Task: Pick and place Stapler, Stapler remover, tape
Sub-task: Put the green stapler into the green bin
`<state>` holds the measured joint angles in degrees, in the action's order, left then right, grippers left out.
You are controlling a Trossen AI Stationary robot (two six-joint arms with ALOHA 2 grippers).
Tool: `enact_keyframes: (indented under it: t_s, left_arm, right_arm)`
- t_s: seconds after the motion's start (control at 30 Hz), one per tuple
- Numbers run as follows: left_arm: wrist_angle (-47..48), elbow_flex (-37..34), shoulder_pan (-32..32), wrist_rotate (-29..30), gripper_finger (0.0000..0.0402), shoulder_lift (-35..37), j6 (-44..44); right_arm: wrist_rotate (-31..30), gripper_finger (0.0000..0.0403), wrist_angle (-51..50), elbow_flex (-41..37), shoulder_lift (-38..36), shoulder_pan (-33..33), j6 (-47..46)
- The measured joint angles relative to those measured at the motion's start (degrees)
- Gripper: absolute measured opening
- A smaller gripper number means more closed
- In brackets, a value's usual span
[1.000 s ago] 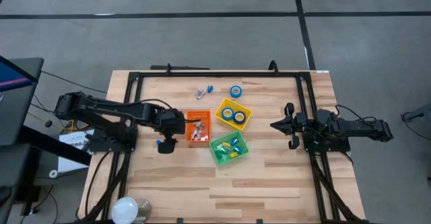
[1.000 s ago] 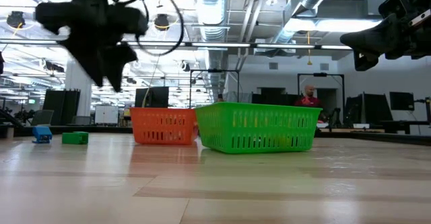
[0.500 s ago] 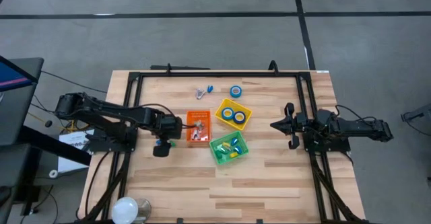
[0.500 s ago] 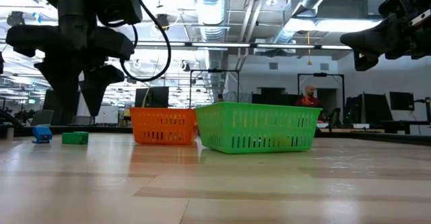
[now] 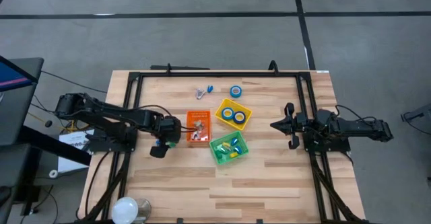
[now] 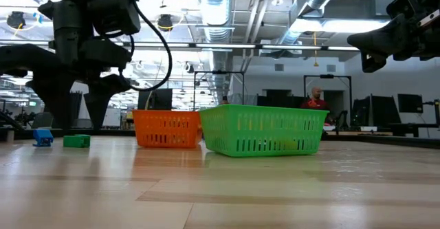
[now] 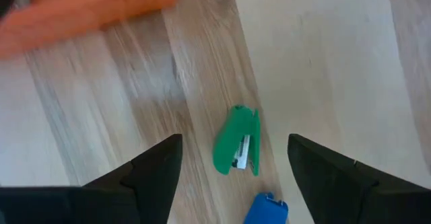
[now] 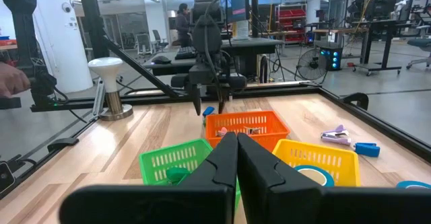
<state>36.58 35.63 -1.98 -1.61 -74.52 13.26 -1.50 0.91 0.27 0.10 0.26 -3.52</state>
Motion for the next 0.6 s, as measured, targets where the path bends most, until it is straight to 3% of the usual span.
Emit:
enact_keyframes:
  t_s: [0.2,0.6]
  left_arm:
    - [-0.66,-0.19,0.01,-0.44,0.0282,0.00,1.92]
    - [-3.00,-1.68,0.00,-0.59,0.0264,-3.43,3.42]
  right_arm:
    - [0.00,0.0001,0.00,-0.02,0.02,-0.01,-0.01]
    - [0.00,0.0001,0.00,-0.01,0.01,-0.01,-0.01]
